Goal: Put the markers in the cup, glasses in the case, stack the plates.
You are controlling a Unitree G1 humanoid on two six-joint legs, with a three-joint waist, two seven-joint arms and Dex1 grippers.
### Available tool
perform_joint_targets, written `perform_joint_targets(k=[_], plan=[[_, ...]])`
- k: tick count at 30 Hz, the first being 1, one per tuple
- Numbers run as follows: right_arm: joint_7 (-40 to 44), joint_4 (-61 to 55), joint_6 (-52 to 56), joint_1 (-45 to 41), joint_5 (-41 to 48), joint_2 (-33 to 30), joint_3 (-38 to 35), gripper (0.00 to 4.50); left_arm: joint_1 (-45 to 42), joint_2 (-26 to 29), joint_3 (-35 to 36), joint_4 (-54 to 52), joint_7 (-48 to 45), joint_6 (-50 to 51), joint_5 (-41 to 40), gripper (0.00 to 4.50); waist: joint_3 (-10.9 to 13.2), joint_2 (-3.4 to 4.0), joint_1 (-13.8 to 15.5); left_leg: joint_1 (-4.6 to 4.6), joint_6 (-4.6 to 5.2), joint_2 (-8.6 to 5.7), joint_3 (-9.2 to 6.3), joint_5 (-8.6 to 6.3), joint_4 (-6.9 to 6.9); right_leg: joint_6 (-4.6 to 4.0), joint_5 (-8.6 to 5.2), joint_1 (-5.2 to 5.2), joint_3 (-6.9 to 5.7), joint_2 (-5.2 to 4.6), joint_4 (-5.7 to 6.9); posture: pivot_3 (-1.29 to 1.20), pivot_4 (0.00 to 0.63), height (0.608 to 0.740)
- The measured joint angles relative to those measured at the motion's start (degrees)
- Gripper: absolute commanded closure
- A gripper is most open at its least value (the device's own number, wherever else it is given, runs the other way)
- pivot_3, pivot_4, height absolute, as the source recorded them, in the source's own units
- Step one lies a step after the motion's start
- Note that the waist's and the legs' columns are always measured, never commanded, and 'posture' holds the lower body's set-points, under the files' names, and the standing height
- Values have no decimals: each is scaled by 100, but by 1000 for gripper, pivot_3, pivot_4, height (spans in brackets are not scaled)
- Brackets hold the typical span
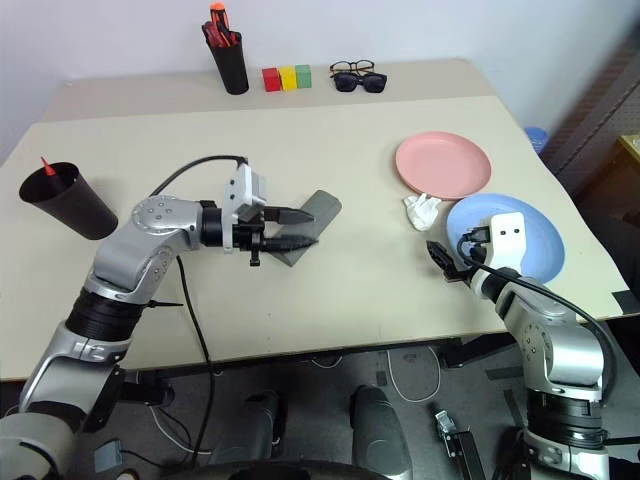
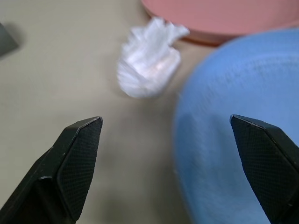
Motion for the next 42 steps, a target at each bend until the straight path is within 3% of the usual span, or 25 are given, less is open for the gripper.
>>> perform_joint_targets(k=[1,4,7,13,19,24,28,35,39,42], plan=[[19,134,-51,1,-71,-30,2,0,-74,19,-4,78,-117,-15,0,241,0,0,-1,0,0,0,0,0,-1,0,0,0,0,0,0,0,150,740],[92,505,-321,-57,-191,-54,48,0,-274,29,-39,156,-396,-59,10,104,-1,0,-16,2,4,0,0,-2,-2,4,1,3,0,0,-1,0,150,740],[125,820,-543,-199,-313,-95,98,818,-309,28,-193,252,-548,-220,130,0,-2,-2,-40,6,4,0,1,-2,2,7,3,7,1,1,0,0,150,740],[110,1038,-796,-253,-540,-196,226,3752,-310,-36,-204,380,-523,-379,308,0,-2,-3,-15,9,11,0,-1,3,6,0,4,14,1,1,2,0,150,740],[-223,984,-1121,-335,-1194,-411,450,3752,-301,-99,-180,425,-328,-481,431,0,0,0,-2,3,11,-1,-1,3,-1,17,11,5,1,1,1,0,150,740],[-343,1179,-1622,-1268,-1585,-612,607,3752,-287,-217,-166,423,-83,-473,448,0,2,4,-60,6,12,0,1,3,-2,18,13,-1,3,3,11,0,150,740],[-104,2128,-2291,-2277,-1830,-662,1012,3752,-213,-219,-90,394,153,-350,448,0,2,4,-45,10,13,0,-2,4,-2,18,14,3,2,5,12,0,150,740],[466,5086,-3739,-3836,-2352,-460,1803,3752,302,-98,180,-304,646,83,369,0,3,5,-39,1,14,-1,-2,4,-17,25,15,-5,1,0,1,0,150,740],[621,5365,-3844,-4051,-2356,-468,1779,3752,473,10,339,-626,883,293,347,0,4,7,-36,0,15,-1,-5,3,-19,26,14,-5,-1,-1,0,0,150,740],[787,4914,-3527,-3843,-2180,-472,1659,2926,553,26,380,-738,996,414,300,0,4,7,-31,0,15,-1,-5,3,-17,26,14,-4,-2,0,2,0,150,740]])
